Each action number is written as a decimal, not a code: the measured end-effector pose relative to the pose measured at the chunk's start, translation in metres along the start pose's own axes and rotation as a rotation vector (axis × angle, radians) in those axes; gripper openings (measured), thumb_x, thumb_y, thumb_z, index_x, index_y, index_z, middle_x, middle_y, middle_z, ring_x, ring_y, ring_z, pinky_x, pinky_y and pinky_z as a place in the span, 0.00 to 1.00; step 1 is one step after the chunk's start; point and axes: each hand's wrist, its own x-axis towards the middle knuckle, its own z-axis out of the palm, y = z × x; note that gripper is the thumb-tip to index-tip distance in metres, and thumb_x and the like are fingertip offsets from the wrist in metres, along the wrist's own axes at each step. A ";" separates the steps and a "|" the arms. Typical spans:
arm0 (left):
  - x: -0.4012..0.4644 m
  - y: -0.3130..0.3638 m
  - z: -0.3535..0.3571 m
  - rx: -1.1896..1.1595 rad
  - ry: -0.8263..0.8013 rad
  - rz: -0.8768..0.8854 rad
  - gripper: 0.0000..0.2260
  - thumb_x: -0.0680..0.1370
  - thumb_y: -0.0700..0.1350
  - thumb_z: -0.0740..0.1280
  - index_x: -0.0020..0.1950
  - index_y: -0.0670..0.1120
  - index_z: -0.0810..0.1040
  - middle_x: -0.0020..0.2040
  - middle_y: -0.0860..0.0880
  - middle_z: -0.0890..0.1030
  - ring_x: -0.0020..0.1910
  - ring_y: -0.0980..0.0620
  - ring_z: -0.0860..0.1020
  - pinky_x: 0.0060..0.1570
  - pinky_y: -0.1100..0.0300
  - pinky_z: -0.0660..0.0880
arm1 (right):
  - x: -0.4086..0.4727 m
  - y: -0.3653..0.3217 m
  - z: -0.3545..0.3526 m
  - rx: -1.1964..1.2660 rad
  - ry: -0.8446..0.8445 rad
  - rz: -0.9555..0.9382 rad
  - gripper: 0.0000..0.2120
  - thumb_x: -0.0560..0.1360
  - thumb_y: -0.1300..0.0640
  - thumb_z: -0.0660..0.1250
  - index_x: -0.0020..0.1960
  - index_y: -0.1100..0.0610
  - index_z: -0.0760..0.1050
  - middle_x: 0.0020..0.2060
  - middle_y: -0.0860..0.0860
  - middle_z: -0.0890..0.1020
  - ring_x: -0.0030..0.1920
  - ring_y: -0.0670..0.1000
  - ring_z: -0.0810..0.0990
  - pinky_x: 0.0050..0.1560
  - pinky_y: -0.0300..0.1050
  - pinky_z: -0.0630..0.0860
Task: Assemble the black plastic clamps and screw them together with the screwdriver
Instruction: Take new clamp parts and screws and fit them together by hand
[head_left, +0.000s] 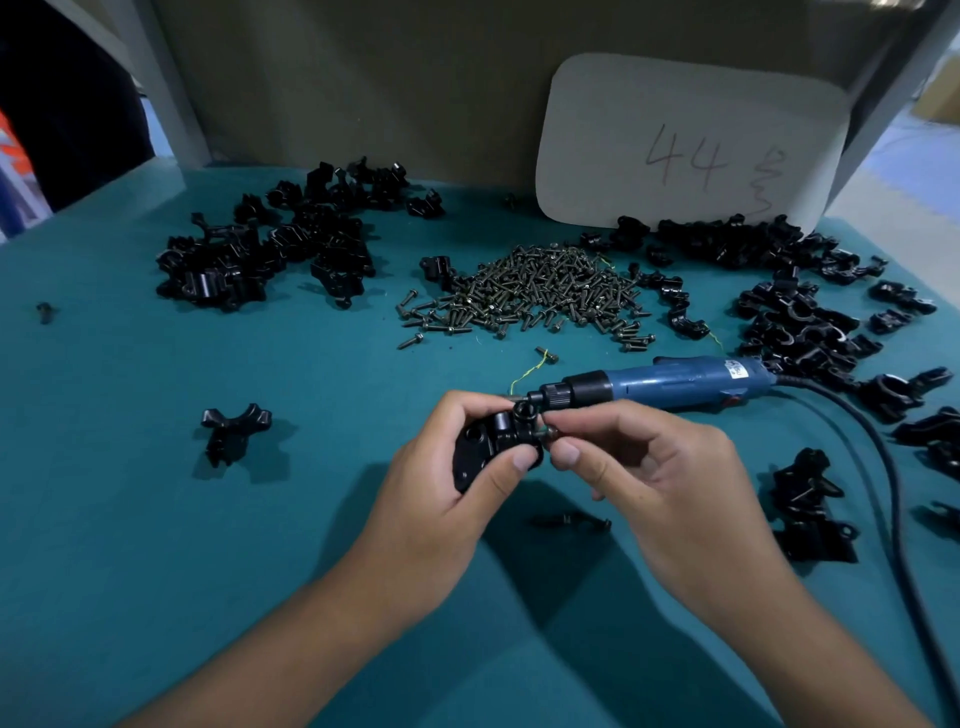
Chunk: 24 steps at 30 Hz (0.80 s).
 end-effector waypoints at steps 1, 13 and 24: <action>0.000 0.000 0.000 0.007 0.002 0.000 0.13 0.75 0.61 0.67 0.57 0.59 0.74 0.49 0.58 0.82 0.44 0.54 0.81 0.48 0.47 0.78 | 0.000 0.000 0.000 -0.025 0.000 -0.019 0.06 0.73 0.49 0.72 0.50 0.42 0.84 0.41 0.38 0.86 0.42 0.41 0.84 0.40 0.30 0.76; -0.001 0.000 0.004 0.062 -0.017 0.015 0.14 0.73 0.53 0.74 0.54 0.59 0.74 0.48 0.60 0.81 0.47 0.56 0.81 0.47 0.64 0.76 | 0.001 0.003 0.005 -0.420 -0.098 -0.115 0.16 0.84 0.42 0.53 0.41 0.46 0.69 0.40 0.45 0.73 0.41 0.44 0.74 0.40 0.31 0.66; 0.001 0.000 0.004 0.005 0.001 0.009 0.15 0.70 0.57 0.74 0.54 0.60 0.77 0.49 0.59 0.84 0.49 0.57 0.83 0.51 0.64 0.78 | 0.000 0.002 0.007 -0.323 -0.132 -0.070 0.19 0.83 0.42 0.52 0.37 0.48 0.68 0.33 0.38 0.75 0.35 0.41 0.74 0.36 0.32 0.65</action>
